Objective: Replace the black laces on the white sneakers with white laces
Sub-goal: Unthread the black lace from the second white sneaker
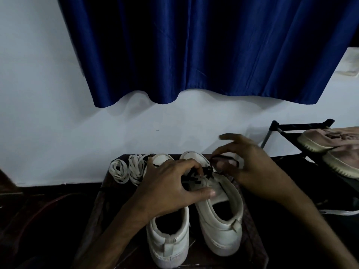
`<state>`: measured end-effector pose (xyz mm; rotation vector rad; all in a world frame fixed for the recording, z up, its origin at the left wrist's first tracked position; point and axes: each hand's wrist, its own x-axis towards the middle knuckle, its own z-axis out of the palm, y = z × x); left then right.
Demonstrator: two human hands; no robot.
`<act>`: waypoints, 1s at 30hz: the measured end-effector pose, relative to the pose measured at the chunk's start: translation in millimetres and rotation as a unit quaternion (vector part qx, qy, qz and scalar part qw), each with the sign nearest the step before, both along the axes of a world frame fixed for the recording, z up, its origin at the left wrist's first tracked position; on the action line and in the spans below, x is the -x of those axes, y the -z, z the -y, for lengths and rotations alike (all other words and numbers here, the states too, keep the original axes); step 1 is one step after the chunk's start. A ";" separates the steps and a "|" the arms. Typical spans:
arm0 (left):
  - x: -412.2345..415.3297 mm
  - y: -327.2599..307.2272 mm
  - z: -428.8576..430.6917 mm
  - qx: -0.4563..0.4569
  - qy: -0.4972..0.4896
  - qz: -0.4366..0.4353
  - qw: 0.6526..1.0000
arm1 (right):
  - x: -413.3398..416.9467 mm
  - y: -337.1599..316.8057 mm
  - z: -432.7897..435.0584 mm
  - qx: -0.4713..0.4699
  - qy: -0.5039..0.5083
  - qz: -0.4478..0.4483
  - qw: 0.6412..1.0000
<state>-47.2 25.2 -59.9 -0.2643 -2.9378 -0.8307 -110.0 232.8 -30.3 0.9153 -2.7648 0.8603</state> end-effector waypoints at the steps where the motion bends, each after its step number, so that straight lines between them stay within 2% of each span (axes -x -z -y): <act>1: 0.2 -0.1 -0.6 0.004 0.001 -0.002 1.000 | -2.3 -1.2 4.8 -0.027 -0.031 0.012 0.999; 3: 0.4 -0.2 -2.8 0.009 0.003 0.000 1.000 | -5.4 0.2 11.9 -0.074 -0.050 0.035 0.995; 5: 0.3 0.4 -3.7 0.001 0.003 0.007 1.000 | -9.1 2.8 13.9 -0.082 -0.049 0.042 0.995; 9: 0.5 0.6 -5.0 -0.010 -0.001 0.009 1.000 | -15.3 2.4 12.1 0.057 -0.058 0.012 0.997; 10: 0.7 0.2 -5.4 -0.008 -0.002 0.010 1.000 | -16.5 0.5 12.0 0.065 -0.055 0.014 0.996; 14: 0.3 -0.2 -4.9 -0.016 -0.004 0.015 1.000 | -13.5 0.4 7.0 -0.082 -0.072 0.045 0.993; 18: 0.1 -0.3 -4.2 -0.020 -0.005 0.024 1.000 | -11.1 10.8 9.7 -0.145 -0.058 0.018 0.988; 20: 0.1 -1.0 -4.8 -0.019 -0.009 0.028 0.999 | -8.8 14.6 13.0 -0.112 -0.030 0.012 0.993; 22: -0.4 -1.5 -6.4 -0.013 -0.012 0.032 0.999 | -8.5 15.7 12.1 -0.028 -0.007 0.037 0.999; 24: -0.5 -2.9 -7.3 -0.008 -0.015 0.034 0.999 | -7.3 14.3 8.4 0.015 0.016 0.036 0.999; 26: -0.8 -4.7 -7.4 -0.008 -0.017 0.035 0.999 | -4.2 7.9 0.5 0.050 0.059 0.016 0.997; 29: -1.8 -5.1 -6.3 -0.010 -0.015 0.034 0.999 | 9.0 -5.4 -23.5 0.127 0.177 -0.030 0.975; 30: -2.7 -4.5 -6.4 -0.015 -0.015 0.033 0.999 | 13.0 -7.9 -30.6 0.125 0.192 -0.046 0.972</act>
